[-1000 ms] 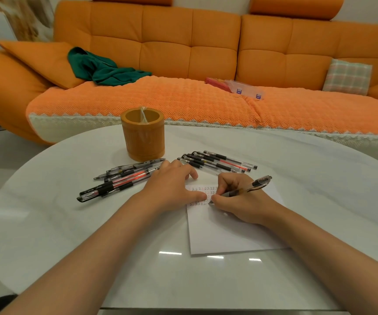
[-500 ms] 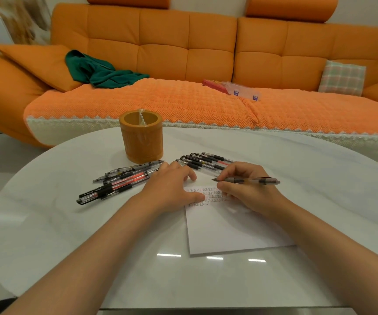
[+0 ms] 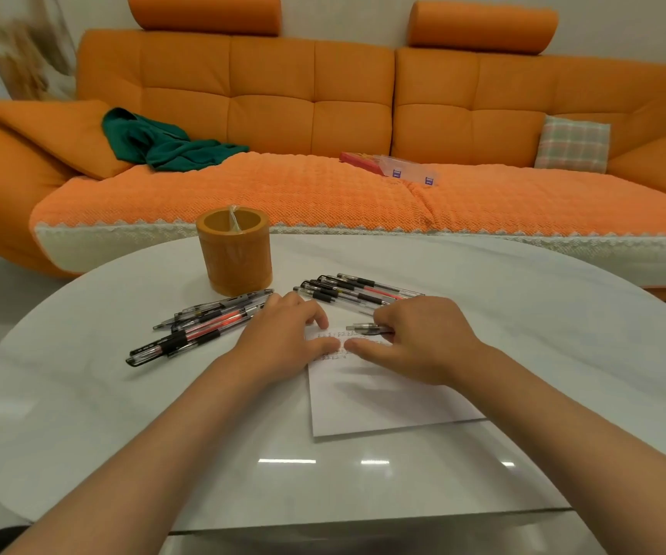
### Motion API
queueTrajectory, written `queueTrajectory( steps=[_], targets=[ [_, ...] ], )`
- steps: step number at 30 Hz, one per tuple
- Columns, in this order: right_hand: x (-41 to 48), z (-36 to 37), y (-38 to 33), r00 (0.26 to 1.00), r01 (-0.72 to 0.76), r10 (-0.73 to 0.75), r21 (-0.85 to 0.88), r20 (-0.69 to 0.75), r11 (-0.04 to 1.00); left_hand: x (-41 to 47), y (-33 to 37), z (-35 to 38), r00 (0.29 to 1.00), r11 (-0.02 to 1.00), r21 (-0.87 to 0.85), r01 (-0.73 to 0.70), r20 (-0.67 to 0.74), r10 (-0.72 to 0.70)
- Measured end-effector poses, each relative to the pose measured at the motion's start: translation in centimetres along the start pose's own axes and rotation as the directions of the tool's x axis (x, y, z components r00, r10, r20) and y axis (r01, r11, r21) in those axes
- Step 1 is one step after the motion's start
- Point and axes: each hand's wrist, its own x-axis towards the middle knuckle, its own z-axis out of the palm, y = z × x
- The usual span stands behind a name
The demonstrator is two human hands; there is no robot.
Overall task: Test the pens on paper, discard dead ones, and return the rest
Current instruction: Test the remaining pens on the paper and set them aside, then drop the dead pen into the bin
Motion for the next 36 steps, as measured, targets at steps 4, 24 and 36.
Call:
queueTrajectory(
  steps=[4,24,36],
  targets=[
    [0.1,0.6,-0.3,0.996,-0.061,0.061,-0.003,0.072,0.998,-0.2,0.1,-0.1,1.0,1.0,0.003,0.007,0.006,-0.007],
    [-13.3,-4.2,13.8,0.897,-0.431,0.438,0.319,0.053,0.844,0.8,19.3,4.4,0.94,0.939,-0.039,-0.341,0.005,0.341],
    [-30.4,-1.9,27.1,0.481,-0.821,0.869,0.408,0.119,0.399,1.7,34.7,13.7,0.852,0.867,-0.053,-0.495,0.164,0.496]
  ],
)
